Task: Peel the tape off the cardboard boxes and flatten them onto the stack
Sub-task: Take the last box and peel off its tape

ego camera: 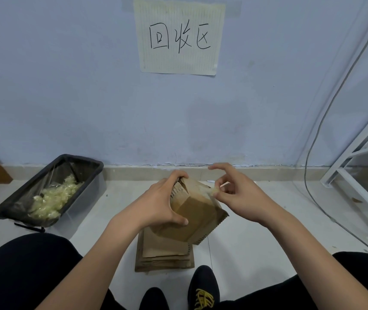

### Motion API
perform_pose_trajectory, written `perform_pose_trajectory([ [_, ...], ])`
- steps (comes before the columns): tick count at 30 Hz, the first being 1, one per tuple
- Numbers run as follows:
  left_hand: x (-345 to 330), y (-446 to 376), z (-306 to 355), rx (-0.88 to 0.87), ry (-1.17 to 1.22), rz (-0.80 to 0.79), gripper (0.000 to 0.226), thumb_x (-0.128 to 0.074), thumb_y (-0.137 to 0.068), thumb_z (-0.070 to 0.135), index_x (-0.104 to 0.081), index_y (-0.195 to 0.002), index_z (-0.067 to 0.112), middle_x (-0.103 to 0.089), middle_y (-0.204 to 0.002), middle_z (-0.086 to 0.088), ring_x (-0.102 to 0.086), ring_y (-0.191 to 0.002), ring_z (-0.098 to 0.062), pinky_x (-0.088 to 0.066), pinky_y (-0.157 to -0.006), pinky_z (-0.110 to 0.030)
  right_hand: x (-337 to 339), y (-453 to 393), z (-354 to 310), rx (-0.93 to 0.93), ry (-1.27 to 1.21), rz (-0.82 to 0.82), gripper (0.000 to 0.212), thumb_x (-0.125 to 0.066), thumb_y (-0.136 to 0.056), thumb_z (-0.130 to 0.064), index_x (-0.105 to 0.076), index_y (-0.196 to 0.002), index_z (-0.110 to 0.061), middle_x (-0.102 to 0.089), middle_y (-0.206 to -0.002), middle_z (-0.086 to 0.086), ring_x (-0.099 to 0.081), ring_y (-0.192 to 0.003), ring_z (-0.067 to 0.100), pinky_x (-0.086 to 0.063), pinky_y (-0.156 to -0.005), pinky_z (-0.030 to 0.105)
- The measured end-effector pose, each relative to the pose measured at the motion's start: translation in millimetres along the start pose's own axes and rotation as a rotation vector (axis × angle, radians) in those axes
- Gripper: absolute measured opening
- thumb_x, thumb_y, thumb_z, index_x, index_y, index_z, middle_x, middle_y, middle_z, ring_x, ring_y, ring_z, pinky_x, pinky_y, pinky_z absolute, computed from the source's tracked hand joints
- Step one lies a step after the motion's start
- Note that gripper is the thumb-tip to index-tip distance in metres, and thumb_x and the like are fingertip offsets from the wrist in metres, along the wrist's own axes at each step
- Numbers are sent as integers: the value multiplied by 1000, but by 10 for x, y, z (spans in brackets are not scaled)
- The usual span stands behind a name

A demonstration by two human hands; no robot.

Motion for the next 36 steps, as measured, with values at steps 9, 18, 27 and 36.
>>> perform_pose_trajectory([
  [9, 8, 3, -15, -2, -14, -4, 99, -92, -59, 44, -24, -130, 56, -51, -121, 8, -52, -107, -18, -51, -91, -38, 24, 10, 50, -77, -64, -3, 13, -79, -79, -16, -71, -86, -23, -71, -97, -10, -72, -85, 8, -50, -62, 32],
  [18, 132, 19, -137, 81, -35, 53, 99, -92, -59, 42, -24, -129, 55, -51, -119, 6, -53, -106, -20, -52, -91, -40, 128, -12, 47, -35, -197, 48, 43, -85, -73, -3, -61, -102, -25, -71, -92, 11, -62, -74, 17, -55, -76, 29],
  [27, 757, 67, -333, 237, -5, 216, 116, -92, -61, 41, -13, -145, 55, -51, -125, 0, -55, -111, -25, -50, -93, -40, -195, -259, -29, -110, -230, 61, 7, -79, -83, -17, -78, -90, -20, -76, -87, -6, -72, -85, 12, -49, -76, 24],
  [36, 2114, 388, -1309, 620, 2, 681, 127, -93, -65, 42, -6, -157, 38, -45, -147, -12, -51, -129, -41, -44, -106, -55, -1270, -1313, -901, -17, -221, 26, 15, -73, -80, -16, -68, -94, -17, -75, -86, 2, -72, -78, 16, -49, -61, 23],
])
Point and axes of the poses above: each hand's wrist, its own y-axis away from the middle knuckle, its own x-axis out of the back of the hand, z = x × y, the point moved 4 cm from there along -y, towards the middle knuckle
